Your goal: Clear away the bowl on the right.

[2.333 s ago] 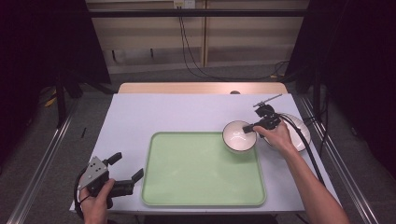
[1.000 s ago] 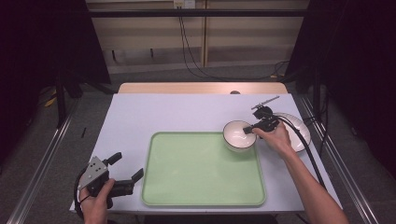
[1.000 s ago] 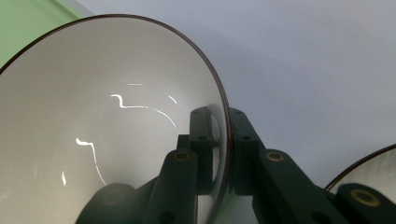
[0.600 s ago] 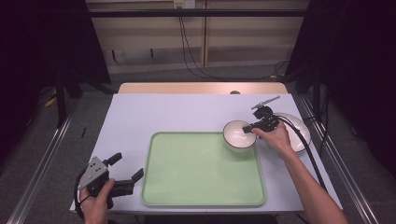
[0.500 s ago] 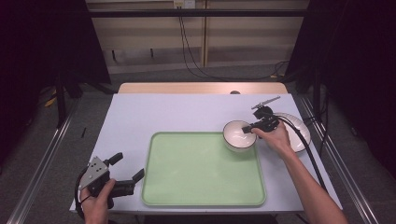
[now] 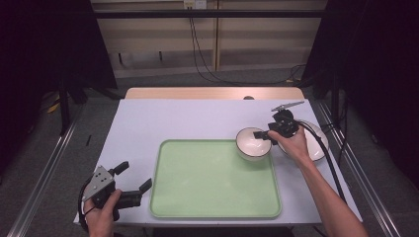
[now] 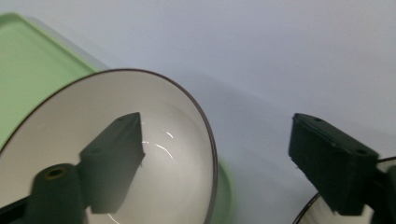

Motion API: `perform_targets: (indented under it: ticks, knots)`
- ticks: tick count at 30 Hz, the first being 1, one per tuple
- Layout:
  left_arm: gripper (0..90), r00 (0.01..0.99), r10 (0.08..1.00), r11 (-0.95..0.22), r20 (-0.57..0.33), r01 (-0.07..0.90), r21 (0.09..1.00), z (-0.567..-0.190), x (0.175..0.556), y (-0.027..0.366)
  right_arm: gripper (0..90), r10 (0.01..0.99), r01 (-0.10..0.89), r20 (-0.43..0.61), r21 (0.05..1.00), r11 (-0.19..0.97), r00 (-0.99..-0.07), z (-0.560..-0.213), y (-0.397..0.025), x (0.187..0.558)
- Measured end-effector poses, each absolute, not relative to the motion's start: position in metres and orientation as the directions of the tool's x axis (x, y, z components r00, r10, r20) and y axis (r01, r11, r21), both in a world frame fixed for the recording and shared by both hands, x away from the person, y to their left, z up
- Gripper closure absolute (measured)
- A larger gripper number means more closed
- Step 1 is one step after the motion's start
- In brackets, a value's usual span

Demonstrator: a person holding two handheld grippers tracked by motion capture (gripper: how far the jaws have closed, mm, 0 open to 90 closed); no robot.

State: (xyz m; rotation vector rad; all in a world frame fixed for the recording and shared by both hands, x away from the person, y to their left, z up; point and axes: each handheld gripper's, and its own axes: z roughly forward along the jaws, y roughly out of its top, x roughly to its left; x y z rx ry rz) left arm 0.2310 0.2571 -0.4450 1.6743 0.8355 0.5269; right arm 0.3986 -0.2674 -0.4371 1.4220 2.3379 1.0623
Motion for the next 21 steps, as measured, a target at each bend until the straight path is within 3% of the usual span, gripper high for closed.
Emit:
perform_targets:
  ticks: [1, 9, 21]
  knots:
    - [0.8, 0.644, 0.76, -0.111, -0.082, 0.253, 0.961, -0.445, 0.231, 0.257, 2.4, 0.832, 0.683, 0.185, 0.675, 0.28, -0.523, -0.437, -0.269, 0.399]
    - [0.9, 0.641, 0.763, -0.11, -0.081, 0.252, 0.962, -0.445, 0.23, 0.257, 2.5, 0.836, 0.687, 0.27, 0.708, 0.164, -0.478, -0.433, -0.277, 0.397]
    - [0.8, 0.642, 0.762, -0.108, -0.082, 0.252, 0.962, -0.445, 0.231, 0.257, 2.1, 0.884, 0.631, 0.195, 0.764, 0.135, -0.425, -0.432, -0.279, 0.388]
